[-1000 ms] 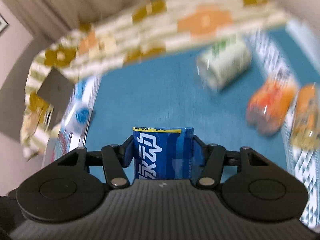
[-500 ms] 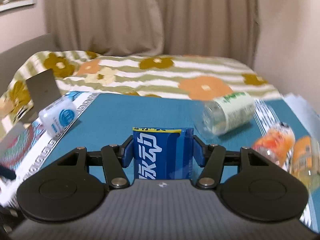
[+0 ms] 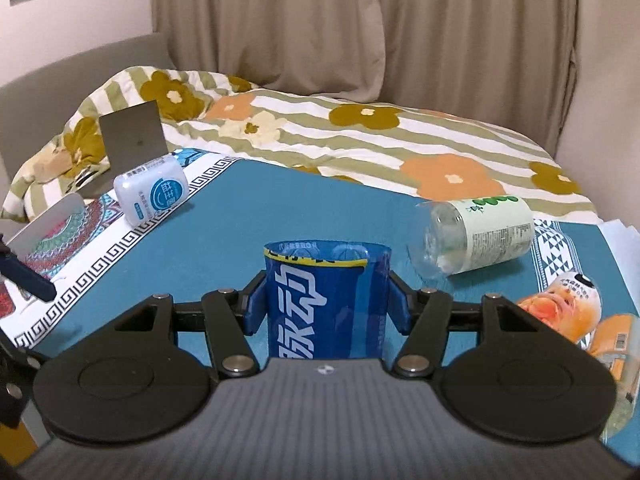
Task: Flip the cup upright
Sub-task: 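Rotate the held blue cup upright with the right gripper, then lower the blue cup onto the table and open the right gripper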
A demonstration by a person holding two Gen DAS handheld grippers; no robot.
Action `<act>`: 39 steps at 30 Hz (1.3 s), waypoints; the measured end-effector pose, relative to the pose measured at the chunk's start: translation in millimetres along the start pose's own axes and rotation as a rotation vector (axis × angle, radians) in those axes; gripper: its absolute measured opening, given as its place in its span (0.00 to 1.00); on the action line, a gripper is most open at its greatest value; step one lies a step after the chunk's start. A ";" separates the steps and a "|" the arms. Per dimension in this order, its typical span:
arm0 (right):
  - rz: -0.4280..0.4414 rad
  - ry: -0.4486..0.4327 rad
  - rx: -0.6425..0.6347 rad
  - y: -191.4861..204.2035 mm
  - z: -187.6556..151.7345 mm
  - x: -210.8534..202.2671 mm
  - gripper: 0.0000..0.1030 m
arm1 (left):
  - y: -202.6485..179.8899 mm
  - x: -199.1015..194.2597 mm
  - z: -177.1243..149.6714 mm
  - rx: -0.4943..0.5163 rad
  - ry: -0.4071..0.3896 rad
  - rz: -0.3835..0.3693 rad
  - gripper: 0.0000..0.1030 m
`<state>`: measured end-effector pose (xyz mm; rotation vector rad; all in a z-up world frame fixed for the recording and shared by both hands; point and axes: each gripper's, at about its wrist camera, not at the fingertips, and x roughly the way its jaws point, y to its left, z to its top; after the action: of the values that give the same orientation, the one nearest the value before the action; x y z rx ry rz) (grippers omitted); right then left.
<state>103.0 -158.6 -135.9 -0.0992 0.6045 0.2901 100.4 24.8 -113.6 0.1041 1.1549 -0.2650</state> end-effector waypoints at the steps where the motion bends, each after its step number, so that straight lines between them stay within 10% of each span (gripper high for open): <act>1: 0.001 0.006 -0.015 -0.2 0.0 -0.8 0.72 | -0.7 -0.5 0.1 0.000 -0.002 0.003 1.00; 17: 0.033 0.082 -0.029 -6.9 -8.4 -14.7 0.72 | -10.3 -0.9 -2.8 0.006 0.002 0.008 1.00; 26: 0.018 0.096 0.023 -9.7 -5.3 -20.7 0.96 | -15.3 -12.6 -3.9 0.006 -0.013 0.022 1.00; 39: -0.045 0.156 0.142 -24.8 42.5 -107.3 1.00 | -48.2 -91.5 7.8 0.003 -0.181 0.061 1.00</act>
<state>49.4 -200.5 -39.4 0.0014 0.7748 0.1962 60.4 -9.3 -24.2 0.1153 0.9700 -0.2177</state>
